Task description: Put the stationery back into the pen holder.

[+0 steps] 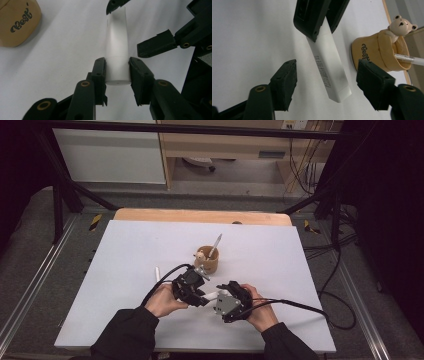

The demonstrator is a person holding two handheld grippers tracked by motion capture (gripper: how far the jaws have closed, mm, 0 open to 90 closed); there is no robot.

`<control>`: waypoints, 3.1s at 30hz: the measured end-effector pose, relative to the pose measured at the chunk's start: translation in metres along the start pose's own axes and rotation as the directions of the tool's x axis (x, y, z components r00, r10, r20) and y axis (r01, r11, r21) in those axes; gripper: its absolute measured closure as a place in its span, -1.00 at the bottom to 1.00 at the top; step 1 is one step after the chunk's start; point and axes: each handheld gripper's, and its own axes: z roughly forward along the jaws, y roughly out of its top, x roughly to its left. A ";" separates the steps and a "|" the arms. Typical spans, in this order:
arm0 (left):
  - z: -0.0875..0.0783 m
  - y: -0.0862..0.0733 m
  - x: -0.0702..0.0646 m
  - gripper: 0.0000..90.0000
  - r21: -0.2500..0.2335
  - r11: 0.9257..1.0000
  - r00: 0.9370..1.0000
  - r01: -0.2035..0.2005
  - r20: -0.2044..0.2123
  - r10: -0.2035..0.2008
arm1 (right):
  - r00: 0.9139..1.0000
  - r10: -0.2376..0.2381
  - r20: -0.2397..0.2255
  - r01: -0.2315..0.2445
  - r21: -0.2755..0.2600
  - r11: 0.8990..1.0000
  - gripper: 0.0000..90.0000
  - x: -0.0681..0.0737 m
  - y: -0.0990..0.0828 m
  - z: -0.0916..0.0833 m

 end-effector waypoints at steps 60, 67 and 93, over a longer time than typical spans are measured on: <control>-0.041 -0.085 0.025 -0.68 -0.234 0.970 0.972 0.057 -0.210 -0.108 | 0.968 0.216 0.128 -0.210 -0.053 0.976 0.49 -0.031 -0.003 -0.001; -0.047 -0.118 0.038 -0.70 -0.284 0.950 0.954 0.132 -0.223 -0.200 | 0.918 0.372 0.137 -0.360 -0.106 0.927 0.49 -0.042 -0.002 -0.002; -0.054 -0.180 0.060 -0.70 -0.384 0.885 0.905 0.263 -0.220 -0.364 | 0.625 0.780 0.031 -0.716 -0.377 0.588 0.49 -0.066 0.004 0.013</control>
